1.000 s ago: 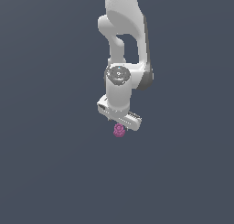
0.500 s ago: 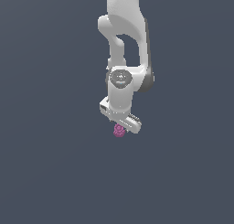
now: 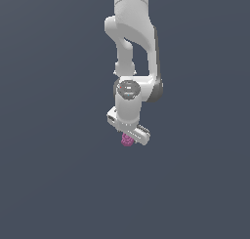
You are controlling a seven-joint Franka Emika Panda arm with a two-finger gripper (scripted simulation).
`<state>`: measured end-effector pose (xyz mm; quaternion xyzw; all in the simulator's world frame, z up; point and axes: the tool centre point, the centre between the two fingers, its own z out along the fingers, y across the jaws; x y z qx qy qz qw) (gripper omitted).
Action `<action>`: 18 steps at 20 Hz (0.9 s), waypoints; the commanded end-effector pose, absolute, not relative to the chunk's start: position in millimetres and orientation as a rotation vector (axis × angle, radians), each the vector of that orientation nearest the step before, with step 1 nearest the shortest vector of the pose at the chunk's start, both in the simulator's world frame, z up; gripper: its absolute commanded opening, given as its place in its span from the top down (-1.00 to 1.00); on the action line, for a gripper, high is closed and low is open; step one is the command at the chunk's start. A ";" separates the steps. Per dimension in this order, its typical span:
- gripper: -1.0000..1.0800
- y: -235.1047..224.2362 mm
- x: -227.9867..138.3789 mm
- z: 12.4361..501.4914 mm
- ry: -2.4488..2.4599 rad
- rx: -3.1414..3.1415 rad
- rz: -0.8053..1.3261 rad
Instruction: Pick up the object and move it to a goal position.
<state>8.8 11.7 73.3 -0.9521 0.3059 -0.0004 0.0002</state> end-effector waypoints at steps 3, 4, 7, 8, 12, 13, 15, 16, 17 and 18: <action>-0.92 11.8 7.8 51.5 0.963 -2.990 0.000; -0.92 11.6 7.9 48.7 0.964 -2.990 0.000; -0.92 11.8 8.9 44.8 0.964 -2.990 0.000; -0.92 11.8 9.0 44.7 0.964 -2.990 0.000; 1.00 11.8 9.0 44.7 0.964 -2.990 0.000; 1.00 11.8 9.0 44.7 0.964 -2.990 0.000; 1.00 11.8 9.0 44.7 0.964 -2.990 0.000; 1.00 11.8 9.0 44.7 0.964 -2.990 0.000; 1.00 11.8 9.0 44.7 0.964 -2.990 0.000; 1.00 11.8 9.0 44.7 0.964 -2.990 0.000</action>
